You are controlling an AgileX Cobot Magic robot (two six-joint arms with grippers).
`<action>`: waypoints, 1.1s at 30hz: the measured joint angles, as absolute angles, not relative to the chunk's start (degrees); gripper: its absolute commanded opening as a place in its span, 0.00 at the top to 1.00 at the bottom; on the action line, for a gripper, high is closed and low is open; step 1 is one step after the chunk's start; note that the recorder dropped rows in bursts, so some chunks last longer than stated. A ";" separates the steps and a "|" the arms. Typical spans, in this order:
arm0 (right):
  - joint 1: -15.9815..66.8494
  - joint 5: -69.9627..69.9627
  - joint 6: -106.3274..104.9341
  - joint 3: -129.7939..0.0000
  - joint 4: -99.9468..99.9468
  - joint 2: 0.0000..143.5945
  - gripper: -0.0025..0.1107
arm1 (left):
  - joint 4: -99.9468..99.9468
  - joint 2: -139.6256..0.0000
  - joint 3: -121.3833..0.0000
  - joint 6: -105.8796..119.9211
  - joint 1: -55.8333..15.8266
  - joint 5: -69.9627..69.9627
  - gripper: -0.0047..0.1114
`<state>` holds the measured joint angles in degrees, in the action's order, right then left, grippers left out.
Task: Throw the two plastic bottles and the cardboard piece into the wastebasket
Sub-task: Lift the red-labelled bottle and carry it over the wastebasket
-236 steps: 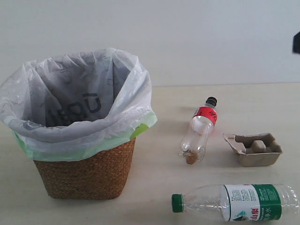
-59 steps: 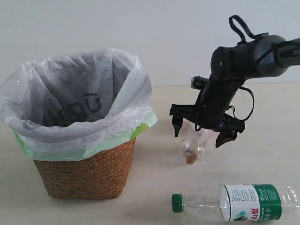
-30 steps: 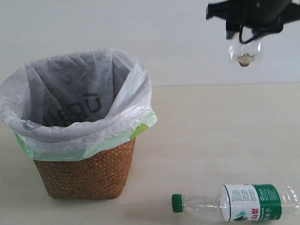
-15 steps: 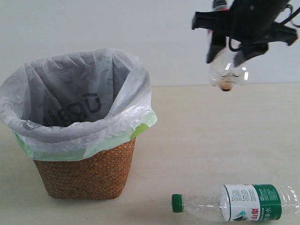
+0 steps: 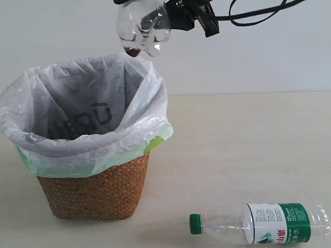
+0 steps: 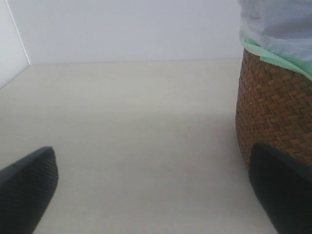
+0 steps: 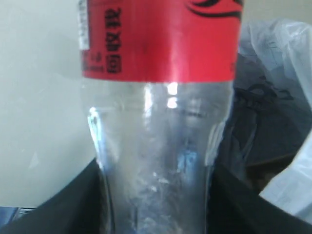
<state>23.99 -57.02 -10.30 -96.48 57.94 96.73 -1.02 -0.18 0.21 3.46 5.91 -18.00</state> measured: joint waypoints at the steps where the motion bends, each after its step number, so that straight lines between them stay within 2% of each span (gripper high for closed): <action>1: 23.99 -56.87 -10.30 -96.48 56.02 96.73 0.98 | -1.02 -0.18 0.21 3.46 5.91 -18.00 0.03; 6: 23.99 -56.99 0.46 -96.48 33.21 96.73 0.98 | -1.02 -0.18 0.21 3.46 5.91 -18.00 0.03; 13: 23.99 -65.60 21.49 -96.48 -8.92 95.38 0.98 | -1.02 -0.18 0.21 3.46 5.91 -18.00 0.03; 19: 23.99 -69.76 29.43 -96.48 -32.38 91.81 0.98 | -1.02 -0.18 0.21 3.46 5.91 -18.00 0.03; 22: 23.99 -69.98 30.10 -96.48 -30.52 91.81 0.98 | -1.02 -0.18 0.21 3.46 5.91 -18.00 0.03; 25: 23.99 -70.01 27.96 -96.48 -20.33 92.79 0.98 | -1.02 -0.18 0.21 3.46 5.91 -18.00 0.03; 31: 23.99 -65.51 13.32 -96.48 18.23 96.88 0.98 | -1.02 -0.18 0.21 3.46 5.91 -18.00 0.03; 33: 24.26 -62.45 4.01 -96.38 36.00 97.33 0.94 | -1.02 -0.18 0.21 3.46 5.91 -18.00 0.03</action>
<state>24.26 -62.45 4.01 -96.38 36.00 97.33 -1.02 -0.18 0.21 3.46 5.91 -18.00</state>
